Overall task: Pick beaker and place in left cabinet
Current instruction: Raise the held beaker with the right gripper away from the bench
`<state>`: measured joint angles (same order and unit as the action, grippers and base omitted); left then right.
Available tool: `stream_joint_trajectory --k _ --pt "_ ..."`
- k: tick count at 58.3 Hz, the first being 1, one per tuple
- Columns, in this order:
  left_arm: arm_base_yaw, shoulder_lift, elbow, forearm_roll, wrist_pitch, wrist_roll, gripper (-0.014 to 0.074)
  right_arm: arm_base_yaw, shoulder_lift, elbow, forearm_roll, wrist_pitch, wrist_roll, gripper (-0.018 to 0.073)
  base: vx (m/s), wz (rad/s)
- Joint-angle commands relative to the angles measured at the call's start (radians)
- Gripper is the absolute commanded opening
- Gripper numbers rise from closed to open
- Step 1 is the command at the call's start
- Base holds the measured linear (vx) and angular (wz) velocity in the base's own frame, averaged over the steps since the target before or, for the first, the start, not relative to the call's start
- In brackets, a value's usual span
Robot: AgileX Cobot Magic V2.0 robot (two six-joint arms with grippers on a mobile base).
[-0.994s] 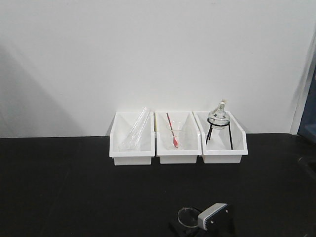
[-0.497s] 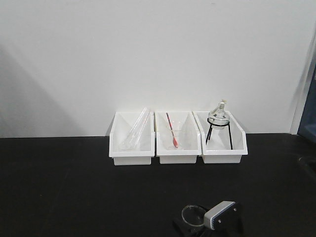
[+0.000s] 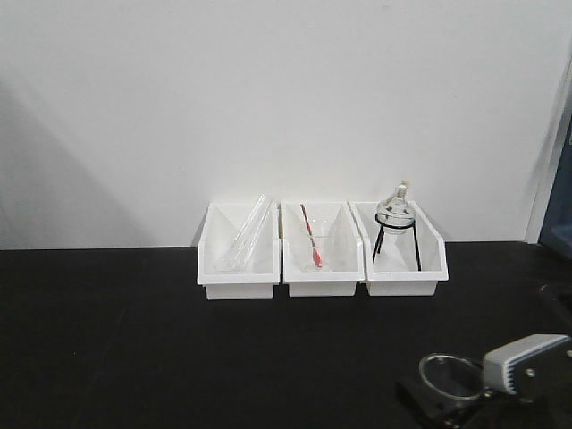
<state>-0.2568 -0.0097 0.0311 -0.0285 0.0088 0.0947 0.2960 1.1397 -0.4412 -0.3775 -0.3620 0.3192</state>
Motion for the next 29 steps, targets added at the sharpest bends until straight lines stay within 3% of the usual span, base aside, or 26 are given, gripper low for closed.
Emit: stream_joint_trajectory --k 1,13,29 --pt "-0.004 -0.019 0.016 -0.008 -0.084 -0.003 0.0001 -0.003 -0.171 -0.024 0.011 0.162 0.027 -0.0006 0.0 0.0" --pt "-0.004 -0.019 0.016 -0.008 -0.084 -0.003 0.0001 -0.003 -0.457 -0.024 0.011 0.5 0.027 -0.0006 0.0 0.0" --pt "-0.004 -0.019 0.016 -0.008 -0.084 -0.003 0.0001 -0.003 -0.69 -0.024 0.009 0.688 0.027 -0.0006 0.0 0.0"
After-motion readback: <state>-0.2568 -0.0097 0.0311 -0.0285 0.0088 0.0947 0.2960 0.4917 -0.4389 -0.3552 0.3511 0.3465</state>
